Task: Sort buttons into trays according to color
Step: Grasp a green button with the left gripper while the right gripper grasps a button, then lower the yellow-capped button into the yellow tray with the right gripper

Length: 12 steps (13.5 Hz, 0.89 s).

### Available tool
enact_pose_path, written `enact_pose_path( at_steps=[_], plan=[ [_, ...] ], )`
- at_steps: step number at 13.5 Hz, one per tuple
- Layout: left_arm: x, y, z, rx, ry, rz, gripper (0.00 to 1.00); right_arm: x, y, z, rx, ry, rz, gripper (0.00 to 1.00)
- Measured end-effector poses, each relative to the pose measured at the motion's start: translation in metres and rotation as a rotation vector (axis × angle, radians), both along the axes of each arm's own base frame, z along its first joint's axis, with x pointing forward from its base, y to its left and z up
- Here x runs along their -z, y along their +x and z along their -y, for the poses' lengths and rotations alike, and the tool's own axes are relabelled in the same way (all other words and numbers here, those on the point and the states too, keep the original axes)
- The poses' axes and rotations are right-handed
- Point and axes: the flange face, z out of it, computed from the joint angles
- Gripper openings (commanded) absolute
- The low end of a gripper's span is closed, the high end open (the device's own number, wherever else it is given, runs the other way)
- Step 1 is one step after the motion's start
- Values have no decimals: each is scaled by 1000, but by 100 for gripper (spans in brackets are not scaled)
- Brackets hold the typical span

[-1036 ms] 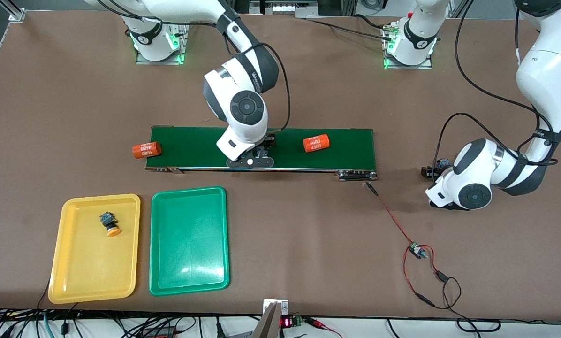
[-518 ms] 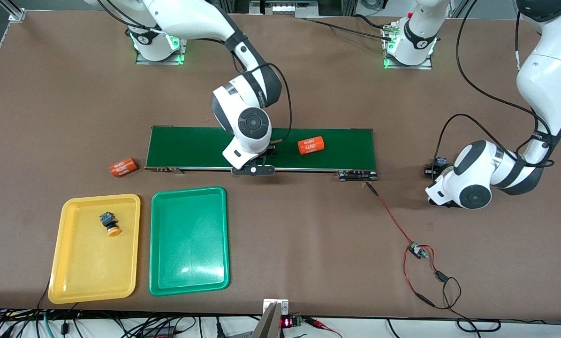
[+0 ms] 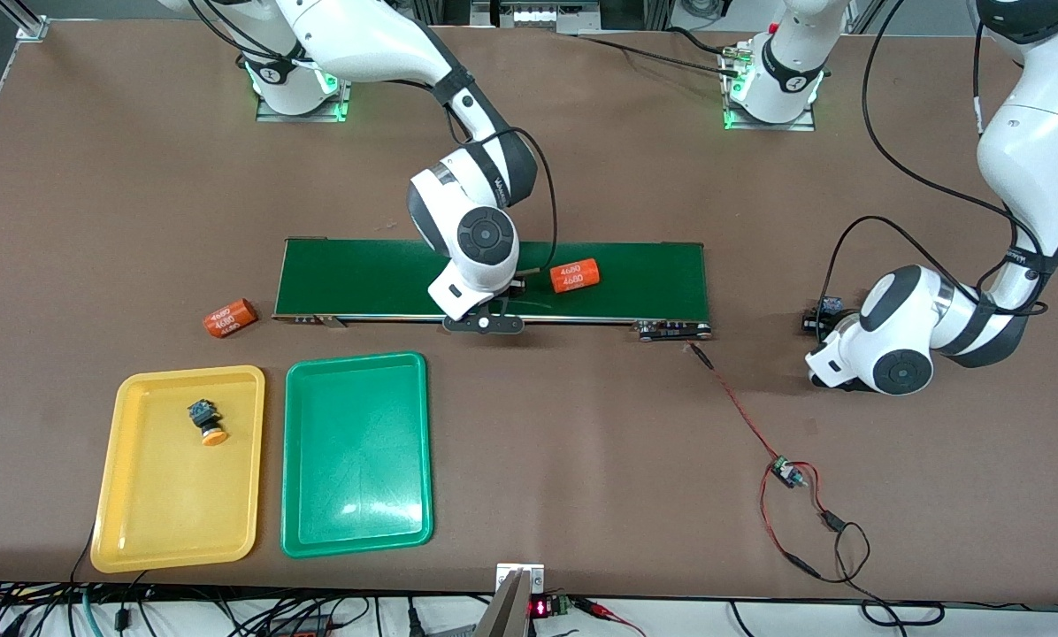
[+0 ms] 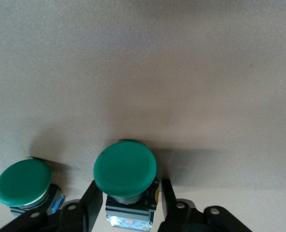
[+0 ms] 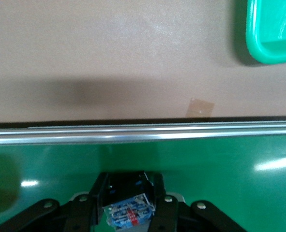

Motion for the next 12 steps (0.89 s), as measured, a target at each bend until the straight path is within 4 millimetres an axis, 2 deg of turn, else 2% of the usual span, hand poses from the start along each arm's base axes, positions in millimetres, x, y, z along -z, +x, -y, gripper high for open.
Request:
enact_pose_path(
  at_steps=[2,4,7,9,11,12],
  plan=[
    [-1,0,2,-1,-5,1,17,-2,1,1,10,10,-3,0],
    [-2,1,5,2,-11,2,13,-10,5,2,15,17,8,0],
    [-15,5,20,20,-32,19,14,-43,20,17,43,35,36,0],
    [-48,11,51,61,-60,34,15,-72,43,47,95,33,50,0],
    [-92,12,100,136,-106,56,16,-95,75,94,161,16,68,0],
    [-110,7,128,184,-123,63,17,-99,91,121,176,6,72,0]
  ],
)
